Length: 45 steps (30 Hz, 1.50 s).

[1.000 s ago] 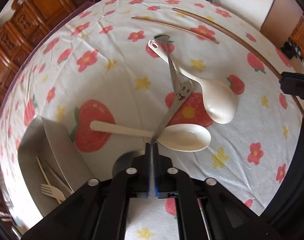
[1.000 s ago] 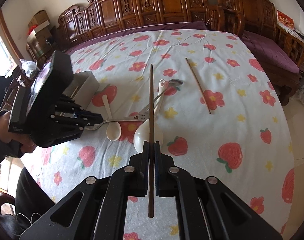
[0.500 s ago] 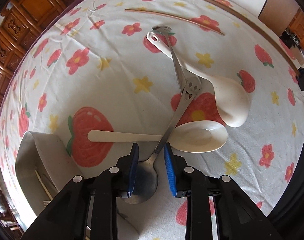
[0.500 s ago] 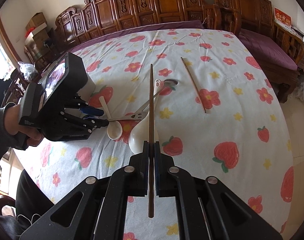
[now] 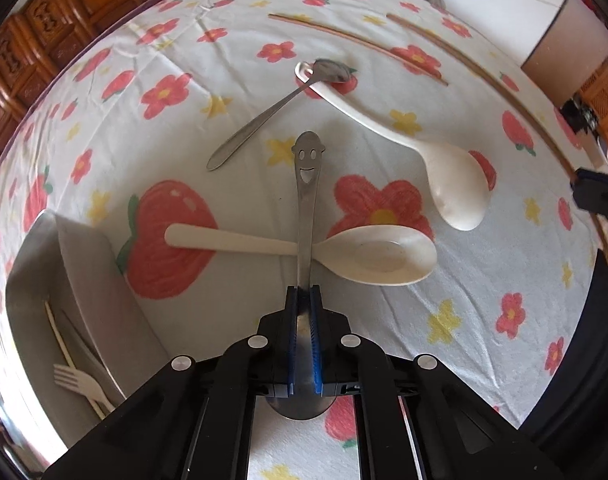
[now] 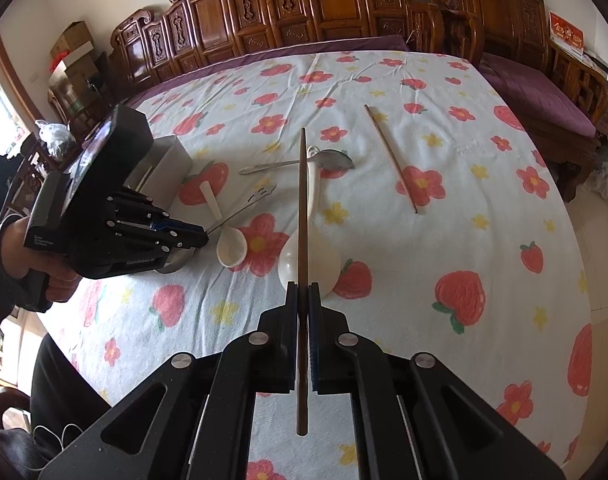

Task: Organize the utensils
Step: 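Lift the smiley spoon toward the tray with the left tool while the right tool carries the chopstick, then lower the spoon into the tray and open the left tool while the right tool releases the chopstick there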

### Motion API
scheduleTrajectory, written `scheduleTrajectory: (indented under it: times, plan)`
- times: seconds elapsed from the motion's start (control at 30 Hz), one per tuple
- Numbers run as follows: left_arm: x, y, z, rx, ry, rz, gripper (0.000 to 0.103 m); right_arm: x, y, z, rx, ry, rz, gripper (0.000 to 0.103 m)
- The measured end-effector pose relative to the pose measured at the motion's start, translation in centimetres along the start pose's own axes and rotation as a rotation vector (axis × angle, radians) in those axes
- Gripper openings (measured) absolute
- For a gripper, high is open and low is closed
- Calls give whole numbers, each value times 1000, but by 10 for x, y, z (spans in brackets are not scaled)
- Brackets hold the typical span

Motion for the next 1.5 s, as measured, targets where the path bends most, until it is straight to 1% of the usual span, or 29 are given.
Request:
scheduleTrajectory:
  times: [0.13, 0.23, 0.3, 0.37, 0.5, 0.63, 0.77, 0.93, 1.1, 1.3, 1.5]
  plan:
    - [-8, 3, 1, -37, 12, -39, 5, -1, 2, 6, -7, 0, 2, 6]
    - [-24, 7, -2, -63, 20, -79, 5, -2, 0, 10, -12, -1, -3, 6]
    - [-40, 17, -8, -84, 18, -110, 5, -2, -2, 13, -12, -2, -10, 6]
    - [-51, 18, -7, -109, 24, -141, 5, -3, -5, 17, -11, -3, -15, 6]
    - [-66, 12, 8, -160, 27, -197, 5, -2, -13, 28, -12, -13, -26, 6]
    - [-84, 21, 21, -221, 18, -245, 5, 0, -22, 45, -23, -29, -36, 6]
    - [-97, 33, 35, -263, 10, -275, 5, 4, -31, 65, -41, -48, -38, 6]
    - [-109, 53, 59, -326, -6, -307, 5, 13, -41, 95, -78, -78, -31, 6]
    - [-112, 70, 83, -381, -17, -318, 5, 20, -49, 124, -106, -104, -26, 6]
    - [-101, 86, 112, -447, -18, -305, 5, 30, -60, 157, -139, -129, -15, 6]
    - [-89, 95, 126, -485, -3, -296, 5, 38, -67, 179, -169, -141, 1, 6]
Point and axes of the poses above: each gripper's, at about its wrist camera, not at the fingertips, and x roughly the way its jaws point, z to its left, y to its underside, the point moved 4 cm from there along x, roughly the way its jaws point
